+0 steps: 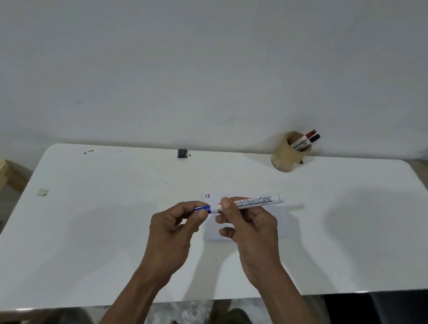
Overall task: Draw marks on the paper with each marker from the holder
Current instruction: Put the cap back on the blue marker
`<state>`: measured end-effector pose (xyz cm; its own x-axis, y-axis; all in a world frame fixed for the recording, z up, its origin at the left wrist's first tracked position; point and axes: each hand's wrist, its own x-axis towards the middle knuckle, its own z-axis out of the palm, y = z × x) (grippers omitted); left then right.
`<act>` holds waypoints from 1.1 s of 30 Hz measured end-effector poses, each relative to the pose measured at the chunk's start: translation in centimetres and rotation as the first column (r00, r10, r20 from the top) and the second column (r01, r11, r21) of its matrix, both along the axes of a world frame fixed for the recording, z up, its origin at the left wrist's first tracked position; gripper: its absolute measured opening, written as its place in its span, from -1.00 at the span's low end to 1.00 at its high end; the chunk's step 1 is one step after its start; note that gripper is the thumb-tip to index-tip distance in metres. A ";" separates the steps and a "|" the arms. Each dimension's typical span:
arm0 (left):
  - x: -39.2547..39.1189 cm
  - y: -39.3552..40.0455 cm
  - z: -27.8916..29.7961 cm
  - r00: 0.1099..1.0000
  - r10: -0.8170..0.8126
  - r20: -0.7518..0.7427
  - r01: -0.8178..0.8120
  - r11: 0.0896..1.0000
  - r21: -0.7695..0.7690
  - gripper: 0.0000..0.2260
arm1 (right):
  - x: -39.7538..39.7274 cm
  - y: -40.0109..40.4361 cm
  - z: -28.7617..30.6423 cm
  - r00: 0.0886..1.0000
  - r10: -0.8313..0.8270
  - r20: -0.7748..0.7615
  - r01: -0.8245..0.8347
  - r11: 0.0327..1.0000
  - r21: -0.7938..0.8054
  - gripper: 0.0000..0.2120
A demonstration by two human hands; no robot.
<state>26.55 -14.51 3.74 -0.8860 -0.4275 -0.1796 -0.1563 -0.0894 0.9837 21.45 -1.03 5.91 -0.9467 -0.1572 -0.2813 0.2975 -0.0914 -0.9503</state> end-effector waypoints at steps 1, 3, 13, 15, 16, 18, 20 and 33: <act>-0.1 0.1 0.0 1.000 -0.015 0.005 0.015 1.000 -0.009 -0.87 | -0.1 0.5 0.1 1.000 -0.019 0.018 0.019 0.999 -0.030 -0.89; -0.2 -0.1 0.0 0.999 -0.032 0.020 0.032 0.999 -0.018 -0.85 | -0.7 1.7 0.4 0.995 -0.100 0.031 0.102 0.990 -0.094 -0.76; -7.3 2.4 2.9 0.981 -0.192 -0.006 0.183 0.943 -0.277 -0.89 | -6.8 8.3 1.1 0.878 0.353 -0.323 -0.103 0.798 0.594 -0.86; -9.6 4.0 3.4 0.976 -0.217 -0.016 0.195 0.905 -0.378 -0.90 | -8.1 9.1 0.5 0.851 0.400 -0.341 -0.087 0.747 0.659 -0.85; -10.7 4.9 3.6 0.973 -0.231 -0.017 0.202 0.882 -0.426 -0.90 | -8.8 9.7 0.3 0.843 0.409 -0.349 -0.078 0.735 0.673 -0.83; -12.9 6.5 3.8 0.971 -0.238 -0.004 0.208 0.855 -0.475 -0.96 | -10.2 10.9 -0.2 0.839 0.406 -0.363 -0.068 0.739 0.670 -0.73; -14.9 7.9 3.6 0.975 -0.221 0.021 0.204 0.856 -0.475 -0.87 | -11.9 12.2 -0.1 0.851 0.362 -0.381 -0.060 0.788 0.613 -0.53; -27.0 14.9 -2.6 0.971 -0.105 0.214 0.206 0.818 -0.536 -0.30 | -26.2 17.2 -0.1 0.803 -0.144 -0.578 0.320 0.923 0.215 -0.36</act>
